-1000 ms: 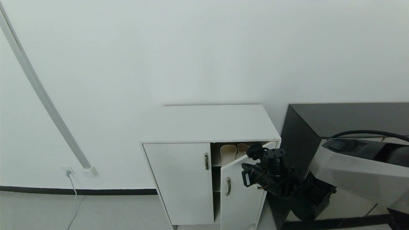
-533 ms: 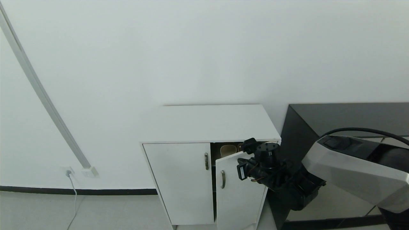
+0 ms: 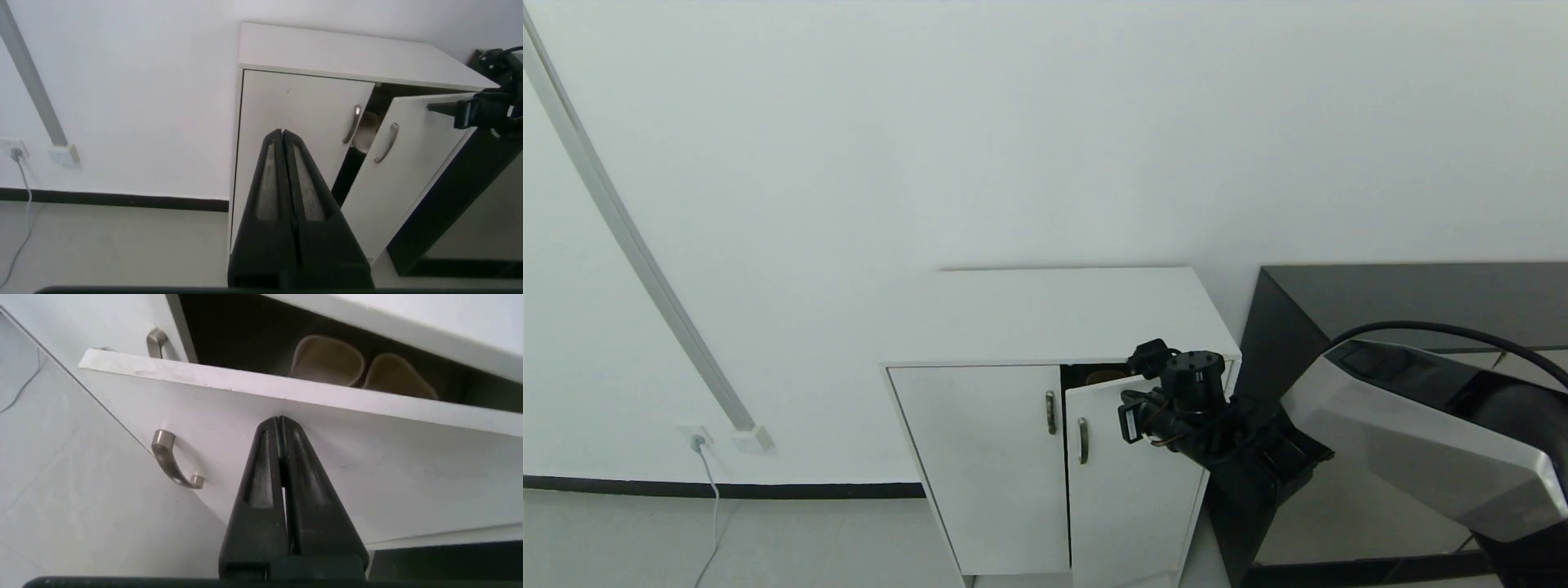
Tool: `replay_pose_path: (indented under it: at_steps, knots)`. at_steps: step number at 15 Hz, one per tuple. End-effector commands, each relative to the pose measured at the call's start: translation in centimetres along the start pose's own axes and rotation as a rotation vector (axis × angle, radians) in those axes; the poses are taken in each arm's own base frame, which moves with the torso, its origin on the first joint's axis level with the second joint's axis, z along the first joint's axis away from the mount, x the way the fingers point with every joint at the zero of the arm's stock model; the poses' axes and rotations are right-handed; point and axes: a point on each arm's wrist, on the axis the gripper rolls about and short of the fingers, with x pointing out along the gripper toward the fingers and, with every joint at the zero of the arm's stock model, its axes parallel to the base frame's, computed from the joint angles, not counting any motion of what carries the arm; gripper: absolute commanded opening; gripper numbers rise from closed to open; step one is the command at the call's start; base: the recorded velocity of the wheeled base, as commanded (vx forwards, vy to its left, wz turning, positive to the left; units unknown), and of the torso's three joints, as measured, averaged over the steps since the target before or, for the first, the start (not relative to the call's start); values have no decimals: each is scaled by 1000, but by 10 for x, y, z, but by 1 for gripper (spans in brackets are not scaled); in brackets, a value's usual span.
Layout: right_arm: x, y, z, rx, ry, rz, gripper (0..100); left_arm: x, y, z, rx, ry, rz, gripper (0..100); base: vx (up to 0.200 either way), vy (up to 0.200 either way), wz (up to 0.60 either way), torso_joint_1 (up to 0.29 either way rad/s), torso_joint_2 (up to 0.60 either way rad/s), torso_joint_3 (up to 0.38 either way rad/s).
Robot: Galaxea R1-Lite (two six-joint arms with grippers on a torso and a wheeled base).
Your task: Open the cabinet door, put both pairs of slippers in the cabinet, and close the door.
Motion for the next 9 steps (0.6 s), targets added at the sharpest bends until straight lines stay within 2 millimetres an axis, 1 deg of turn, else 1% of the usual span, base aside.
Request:
replay_pose_path:
  at_steps: [1, 9]
  knots:
    - [6, 1, -2, 0, -1, 0, 0, 0, 0, 0, 0, 0, 1, 0, 0, 0, 0, 0, 0, 0]
    - [19, -5, 5, 4, 2, -21, 0, 0, 0, 0, 0, 0, 1, 0, 0, 0, 0, 0, 0, 0]
